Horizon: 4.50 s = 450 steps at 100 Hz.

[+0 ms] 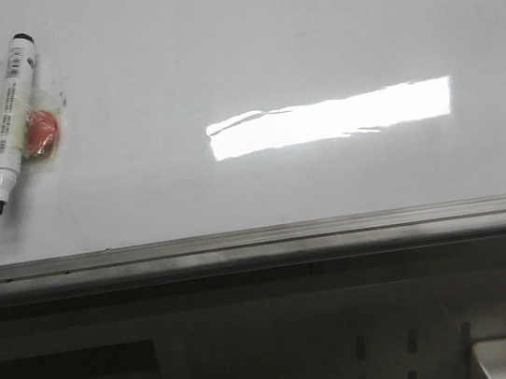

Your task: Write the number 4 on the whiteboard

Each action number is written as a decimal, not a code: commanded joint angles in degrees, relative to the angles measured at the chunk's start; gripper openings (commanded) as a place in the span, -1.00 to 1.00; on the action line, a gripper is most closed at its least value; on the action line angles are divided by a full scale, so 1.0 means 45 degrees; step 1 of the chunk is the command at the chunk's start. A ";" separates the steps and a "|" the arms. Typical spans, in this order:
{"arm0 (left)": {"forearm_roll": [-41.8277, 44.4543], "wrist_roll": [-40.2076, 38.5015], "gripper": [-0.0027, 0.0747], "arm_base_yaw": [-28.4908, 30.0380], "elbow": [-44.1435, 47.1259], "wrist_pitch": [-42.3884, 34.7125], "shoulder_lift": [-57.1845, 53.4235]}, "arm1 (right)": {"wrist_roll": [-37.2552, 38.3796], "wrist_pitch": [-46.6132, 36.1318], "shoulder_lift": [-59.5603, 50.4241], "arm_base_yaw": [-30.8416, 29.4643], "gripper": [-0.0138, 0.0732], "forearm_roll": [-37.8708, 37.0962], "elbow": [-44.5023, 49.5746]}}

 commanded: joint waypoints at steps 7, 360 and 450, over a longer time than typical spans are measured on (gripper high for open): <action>-0.0086 -0.0020 -0.98 0.0041 0.0449 -0.0649 -0.0304 | -0.0061 -0.0146 -0.0179 -0.0076 -0.83 0.0000 0.0306; -0.2421 -0.0691 -0.22 -0.7098 -0.4130 -1.0757 1.4347 | 0.0239 -0.0200 0.3415 -0.0052 -0.83 0.2545 -0.3964; 0.8181 -0.0691 -0.98 -0.7098 -0.4130 -1.2806 1.2542 | -0.1751 0.0210 0.9132 0.9523 0.05 0.4245 -0.8363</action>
